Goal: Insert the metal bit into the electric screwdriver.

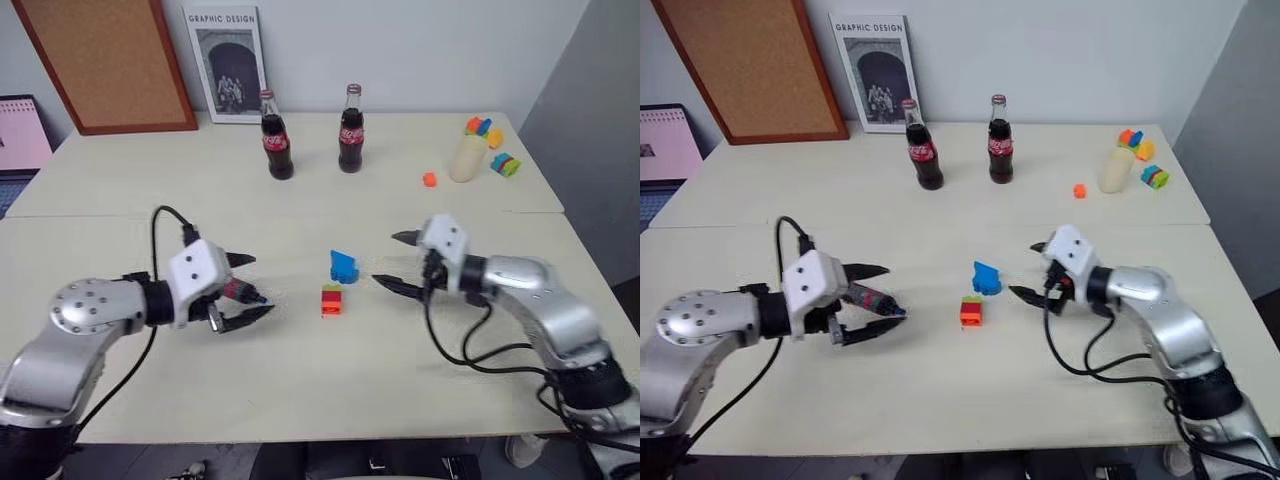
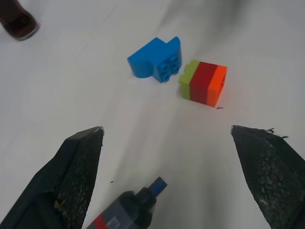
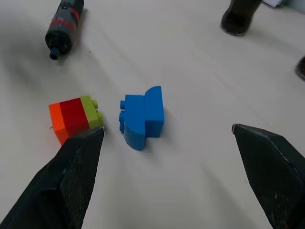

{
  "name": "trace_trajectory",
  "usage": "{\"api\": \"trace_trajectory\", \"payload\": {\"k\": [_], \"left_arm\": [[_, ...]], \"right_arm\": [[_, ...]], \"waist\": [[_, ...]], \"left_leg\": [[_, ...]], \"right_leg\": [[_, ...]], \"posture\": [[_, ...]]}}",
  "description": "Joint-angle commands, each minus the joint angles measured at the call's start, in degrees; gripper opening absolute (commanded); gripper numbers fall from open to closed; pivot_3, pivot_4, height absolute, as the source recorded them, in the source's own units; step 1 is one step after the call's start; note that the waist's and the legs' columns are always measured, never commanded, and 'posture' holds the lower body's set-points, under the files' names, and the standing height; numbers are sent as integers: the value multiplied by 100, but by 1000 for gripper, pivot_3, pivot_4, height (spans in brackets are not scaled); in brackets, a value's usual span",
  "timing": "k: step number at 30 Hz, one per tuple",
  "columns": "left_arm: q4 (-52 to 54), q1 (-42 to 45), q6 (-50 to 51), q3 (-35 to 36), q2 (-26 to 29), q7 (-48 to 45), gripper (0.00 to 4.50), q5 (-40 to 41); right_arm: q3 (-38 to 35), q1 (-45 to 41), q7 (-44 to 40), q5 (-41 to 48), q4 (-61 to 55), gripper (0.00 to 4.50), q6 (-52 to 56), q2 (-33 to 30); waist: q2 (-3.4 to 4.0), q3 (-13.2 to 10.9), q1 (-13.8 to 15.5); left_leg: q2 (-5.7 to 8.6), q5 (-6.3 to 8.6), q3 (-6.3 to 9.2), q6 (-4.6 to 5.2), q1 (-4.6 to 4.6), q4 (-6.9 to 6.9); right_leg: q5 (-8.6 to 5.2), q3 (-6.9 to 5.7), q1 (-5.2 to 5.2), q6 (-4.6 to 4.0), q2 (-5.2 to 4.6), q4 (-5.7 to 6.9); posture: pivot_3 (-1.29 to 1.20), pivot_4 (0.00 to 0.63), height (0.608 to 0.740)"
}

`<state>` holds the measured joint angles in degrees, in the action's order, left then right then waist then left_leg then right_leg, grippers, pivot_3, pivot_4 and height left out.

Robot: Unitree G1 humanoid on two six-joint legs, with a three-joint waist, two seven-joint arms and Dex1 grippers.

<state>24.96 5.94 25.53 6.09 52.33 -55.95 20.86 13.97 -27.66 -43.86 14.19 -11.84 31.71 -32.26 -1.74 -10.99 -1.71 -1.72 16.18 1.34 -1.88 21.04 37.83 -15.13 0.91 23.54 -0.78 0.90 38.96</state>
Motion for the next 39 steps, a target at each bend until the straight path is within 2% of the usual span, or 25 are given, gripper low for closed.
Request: {"api": "trace_trajectory", "payload": {"k": [1, 6, 13, 17, 23, 25, 30, 35, 39], "left_arm": [[-8, 272, -218, -131, -35, -33, 4454, -87], [-74, 392, -346, -330, -78, -9, 4454, -213], [-84, 397, -402, -372, -97, -23, 4454, -251], [-111, 441, -442, -435, -156, -19, 4500, -263], [-234, 462, -599, -527, -229, -41, 4500, -358], [-271, 480, -660, -577, -288, -46, 4500, -365], [-205, 613, -698, -802, -581, -30, 4500, -264], [-104, 944, -652, -1105, -983, 11, 4500, -201], [-144, 1289, -568, -1396, -1363, 53, 4500, -195]], "right_arm": [[322, -545, 10, -276, 572, 4500, 27, 362], [613, -1028, -19, -582, 1466, 4500, -18, 803], [736, -1292, -214, -664, 1950, 4500, 109, 1184], [671, -1361, -181, -689, 2141, 3841, 79, 1357], [606, -1233, -155, -744, 2000, 2392, 50, 1319], [496, -1165, -56, -764, 1858, 2080, 29, 1269], [-245, -658, 284, -716, 1023, 2075, 308, 715], [-1633, 329, 760, -680, 300, 2075, 755, -136], [-2727, 1070, 1399, -881, 516, 2075, 792, -579]], "waist": [[0, 0, 3], [0, 0, 4], [1, 0, 1], [1, 0, 0], [1, 0, 1], [1, 0, 2], [1, -1, 32], [1, 0, 79], [2, 0, 117]], "left_leg": [[1, 0, 2, 0, 3, 0], [1, 0, 2, 1, 3, 0], [-1, 0, 5, 2, 3, 0], [-1, 0, 5, 2, 2, 0], [0, 0, 6, 2, 3, 0], [0, 0, 6, 2, 3, 0], [3, 0, 7, 2, 8, 2], [8, 0, 6, 2, 21, 8], [10, 0, -3, 1, 24, 8]], "right_leg": [[0, 1, 3, 0, 0, 0], [1, 2, 4, -1, -1, -1], [1, -1, 5, -2, -1, 2], [1, -1, 5, -2, -1, 3], [1, -1, 5, -2, -1, 3], [1, -1, 5, -2, -1, 2], [1, -3, 5, -1, -5, 1], [1, -6, 5, 0, -9, -5], [0, -10, 5, 2, -7, -4]], "posture": [[0, 150, 740], [0, 150, 740], [0, 150, 740], [0, 150, 740], [0, 150, 740], [0, 150, 740], [0, 150, 740], [0, 150, 740], [0, 150, 740]]}}
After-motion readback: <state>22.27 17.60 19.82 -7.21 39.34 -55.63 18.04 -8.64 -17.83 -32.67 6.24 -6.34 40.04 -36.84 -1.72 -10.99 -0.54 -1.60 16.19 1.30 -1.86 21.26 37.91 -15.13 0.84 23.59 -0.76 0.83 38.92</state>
